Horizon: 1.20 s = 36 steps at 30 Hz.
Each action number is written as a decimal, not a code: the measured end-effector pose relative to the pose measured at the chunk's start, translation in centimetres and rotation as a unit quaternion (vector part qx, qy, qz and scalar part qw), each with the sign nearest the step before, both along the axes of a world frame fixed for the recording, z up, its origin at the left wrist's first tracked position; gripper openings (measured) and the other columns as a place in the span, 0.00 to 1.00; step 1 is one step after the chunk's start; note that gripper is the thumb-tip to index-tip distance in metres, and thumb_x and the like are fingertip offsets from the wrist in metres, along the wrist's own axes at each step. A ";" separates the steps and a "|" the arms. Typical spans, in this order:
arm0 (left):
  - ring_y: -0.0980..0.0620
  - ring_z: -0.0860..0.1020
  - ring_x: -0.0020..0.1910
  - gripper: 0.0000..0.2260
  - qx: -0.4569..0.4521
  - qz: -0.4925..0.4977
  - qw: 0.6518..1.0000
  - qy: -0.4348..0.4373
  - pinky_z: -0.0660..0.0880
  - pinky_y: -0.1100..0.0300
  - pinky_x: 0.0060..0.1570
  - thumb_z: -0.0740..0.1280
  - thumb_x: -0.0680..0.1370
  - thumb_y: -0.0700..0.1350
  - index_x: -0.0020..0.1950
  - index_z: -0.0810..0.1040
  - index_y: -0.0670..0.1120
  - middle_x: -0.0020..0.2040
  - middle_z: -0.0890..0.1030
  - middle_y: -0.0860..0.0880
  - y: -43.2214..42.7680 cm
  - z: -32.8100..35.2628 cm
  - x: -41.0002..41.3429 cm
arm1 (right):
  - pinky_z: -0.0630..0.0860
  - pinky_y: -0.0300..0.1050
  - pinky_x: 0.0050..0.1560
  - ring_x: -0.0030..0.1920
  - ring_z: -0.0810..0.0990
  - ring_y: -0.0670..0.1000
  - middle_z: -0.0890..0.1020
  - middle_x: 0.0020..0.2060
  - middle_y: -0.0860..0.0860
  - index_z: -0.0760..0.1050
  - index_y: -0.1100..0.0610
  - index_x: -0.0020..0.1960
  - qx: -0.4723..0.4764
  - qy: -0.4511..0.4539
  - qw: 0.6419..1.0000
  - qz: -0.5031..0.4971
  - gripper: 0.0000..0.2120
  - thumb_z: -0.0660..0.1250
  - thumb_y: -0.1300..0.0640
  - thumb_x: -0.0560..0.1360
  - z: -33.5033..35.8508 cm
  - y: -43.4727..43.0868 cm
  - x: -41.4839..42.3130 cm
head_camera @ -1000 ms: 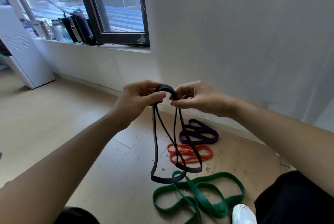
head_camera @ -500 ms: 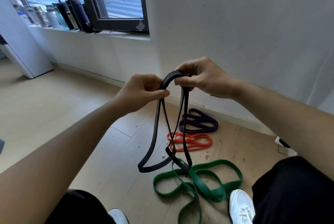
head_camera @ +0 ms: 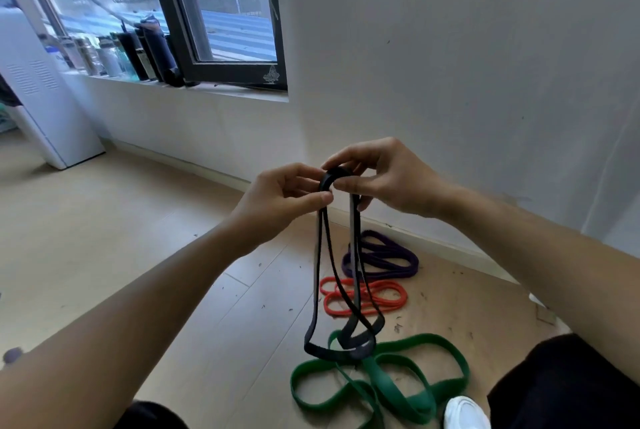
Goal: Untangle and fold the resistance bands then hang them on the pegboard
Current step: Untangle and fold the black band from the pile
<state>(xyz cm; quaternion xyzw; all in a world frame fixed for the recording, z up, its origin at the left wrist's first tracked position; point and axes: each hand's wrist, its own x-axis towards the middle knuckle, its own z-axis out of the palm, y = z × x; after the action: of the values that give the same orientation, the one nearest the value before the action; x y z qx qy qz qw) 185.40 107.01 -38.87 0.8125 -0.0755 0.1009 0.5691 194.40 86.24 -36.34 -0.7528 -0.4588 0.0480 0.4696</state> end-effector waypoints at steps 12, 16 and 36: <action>0.53 0.83 0.58 0.19 -0.020 -0.076 0.996 0.052 0.79 0.60 0.58 0.74 0.73 0.49 0.62 0.81 0.46 0.56 0.86 0.47 -3.6 -1.6 1.2 | 0.84 0.46 0.43 0.48 0.82 0.57 0.84 0.49 0.58 0.79 0.60 0.63 0.154 0.090 0.983 0.033 0.13 0.70 0.63 0.78 2.5 -1.6 0.1; 0.49 0.84 0.56 0.18 -0.028 -0.090 0.993 0.066 0.78 0.52 0.63 0.74 0.71 0.51 0.58 0.83 0.46 0.52 0.87 0.45 -4.1 -1.9 1.6 | 0.83 0.44 0.43 0.50 0.82 0.56 0.81 0.50 0.61 0.78 0.60 0.61 0.202 0.159 0.965 0.052 0.15 0.69 0.60 0.75 3.1 -2.3 0.2; 0.46 0.83 0.46 0.15 -0.056 -0.168 0.978 0.113 0.81 0.53 0.55 0.66 0.78 0.50 0.54 0.78 0.37 0.42 0.82 0.44 -4.7 -1.5 1.2 | 0.80 0.44 0.46 0.44 0.82 0.50 0.81 0.43 0.53 0.80 0.58 0.57 0.354 0.274 0.894 -0.030 0.10 0.68 0.58 0.76 2.9 -5.2 3.9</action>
<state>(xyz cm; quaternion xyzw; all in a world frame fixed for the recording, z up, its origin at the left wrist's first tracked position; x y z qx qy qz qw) 186.56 102.29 -40.42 0.7614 -0.1400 -0.0846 0.6273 198.35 81.04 -33.40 -0.5070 -0.2757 0.0725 0.8134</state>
